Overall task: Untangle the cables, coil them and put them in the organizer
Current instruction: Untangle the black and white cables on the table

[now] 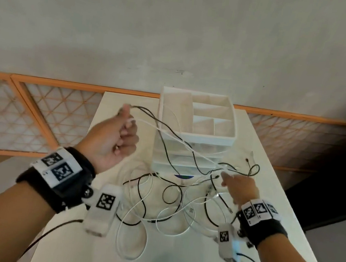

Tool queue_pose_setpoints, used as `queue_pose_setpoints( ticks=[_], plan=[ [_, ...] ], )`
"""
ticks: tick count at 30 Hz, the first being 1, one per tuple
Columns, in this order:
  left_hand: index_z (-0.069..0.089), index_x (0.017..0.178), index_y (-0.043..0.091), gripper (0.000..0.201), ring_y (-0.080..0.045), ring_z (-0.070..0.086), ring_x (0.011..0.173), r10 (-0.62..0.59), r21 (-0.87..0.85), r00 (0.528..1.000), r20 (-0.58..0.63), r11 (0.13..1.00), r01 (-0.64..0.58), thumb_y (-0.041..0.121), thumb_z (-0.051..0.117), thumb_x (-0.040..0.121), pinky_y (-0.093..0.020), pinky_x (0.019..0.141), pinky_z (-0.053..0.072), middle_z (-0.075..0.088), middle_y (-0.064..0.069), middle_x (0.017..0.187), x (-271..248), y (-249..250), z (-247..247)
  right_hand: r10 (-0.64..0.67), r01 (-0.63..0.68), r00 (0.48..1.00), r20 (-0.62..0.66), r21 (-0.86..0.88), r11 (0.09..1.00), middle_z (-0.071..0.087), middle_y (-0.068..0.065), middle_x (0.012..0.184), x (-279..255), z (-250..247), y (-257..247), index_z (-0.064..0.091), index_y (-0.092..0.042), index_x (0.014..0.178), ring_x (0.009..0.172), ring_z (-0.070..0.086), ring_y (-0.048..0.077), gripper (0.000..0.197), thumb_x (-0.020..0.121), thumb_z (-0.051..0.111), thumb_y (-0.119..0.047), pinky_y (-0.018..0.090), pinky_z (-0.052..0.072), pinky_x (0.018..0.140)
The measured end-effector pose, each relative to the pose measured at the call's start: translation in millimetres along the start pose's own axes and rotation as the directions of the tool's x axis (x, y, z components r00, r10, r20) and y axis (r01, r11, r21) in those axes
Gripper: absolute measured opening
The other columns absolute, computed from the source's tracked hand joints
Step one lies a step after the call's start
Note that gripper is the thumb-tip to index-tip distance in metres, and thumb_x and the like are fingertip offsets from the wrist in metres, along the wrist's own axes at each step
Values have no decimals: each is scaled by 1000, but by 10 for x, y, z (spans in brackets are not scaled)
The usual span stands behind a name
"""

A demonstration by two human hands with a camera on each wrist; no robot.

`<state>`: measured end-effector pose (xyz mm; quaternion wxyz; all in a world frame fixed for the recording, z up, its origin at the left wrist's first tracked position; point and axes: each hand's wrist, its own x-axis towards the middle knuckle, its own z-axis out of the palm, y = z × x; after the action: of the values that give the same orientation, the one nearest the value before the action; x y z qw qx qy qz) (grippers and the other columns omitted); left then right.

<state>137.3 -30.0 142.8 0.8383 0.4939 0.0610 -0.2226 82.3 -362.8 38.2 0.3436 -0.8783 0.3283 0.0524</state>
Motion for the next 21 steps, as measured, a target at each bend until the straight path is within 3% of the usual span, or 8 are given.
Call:
queue_pose_setpoints(
  ticks=[2,4,8,11,13,16,19,21],
  plan=[
    [41,64,19,48,-5,20,37,43,-25,999,-21,999,-44,53,46,96,-18,31,13,28,7,54,4,144,15,71,-70,986,148,-14,997,52,-1,55,30,42,146,69,-18,67,50,49,20,48,99,51,-48,30,44,59],
    [40,67,21,44,-6,19,38,48,122,997,-62,992,-40,55,52,93,-18,31,13,28,7,54,11,121,6,0,-15,986,165,91,996,54,5,61,-5,-67,2,66,-13,72,47,48,20,51,103,42,-46,29,42,52],
    [36,69,23,48,-12,21,47,26,583,993,-113,811,45,46,78,76,-21,39,21,27,4,58,42,-200,-34,-220,293,954,-205,470,833,74,15,81,-199,-615,-680,66,-10,79,54,60,24,45,101,48,-45,40,54,61],
    [44,68,15,41,-13,33,44,-29,640,974,-223,749,170,41,65,91,-21,40,27,41,-3,56,98,-414,-41,-349,567,819,-455,550,613,74,8,94,-367,-968,-1073,63,-21,85,56,63,23,31,100,51,-46,33,50,52],
    [49,68,10,47,-15,40,40,-112,658,958,-265,705,264,47,53,97,-21,39,36,48,-7,57,117,-508,-39,-351,626,777,-522,583,518,73,10,98,-402,-1066,-1189,64,-21,91,59,64,25,34,95,56,-54,29,47,50],
    [52,72,8,53,-23,54,47,-200,659,936,-288,668,346,54,47,97,-26,43,50,53,-10,63,129,-590,-57,-403,630,774,-489,525,573,70,-1,96,-353,-985,-1183,62,-24,96,62,67,20,27,95,59,-52,29,48,51],
    [51,71,11,50,-19,46,44,-165,696,943,-290,640,326,53,48,98,-18,36,31,52,-7,58,159,-576,-59,-491,640,761,-424,367,675,62,-12,130,-276,-782,-1004,64,-19,100,64,68,12,21,98,59,-39,27,51,57],
    [47,68,14,45,-14,38,41,-116,683,949,-293,669,293,46,50,99,-16,35,24,49,-4,57,193,-520,-60,-525,660,745,-412,336,672,57,-15,139,-234,-691,-915,62,-8,97,65,68,11,27,98,62,-35,25,49,59]
  ],
)
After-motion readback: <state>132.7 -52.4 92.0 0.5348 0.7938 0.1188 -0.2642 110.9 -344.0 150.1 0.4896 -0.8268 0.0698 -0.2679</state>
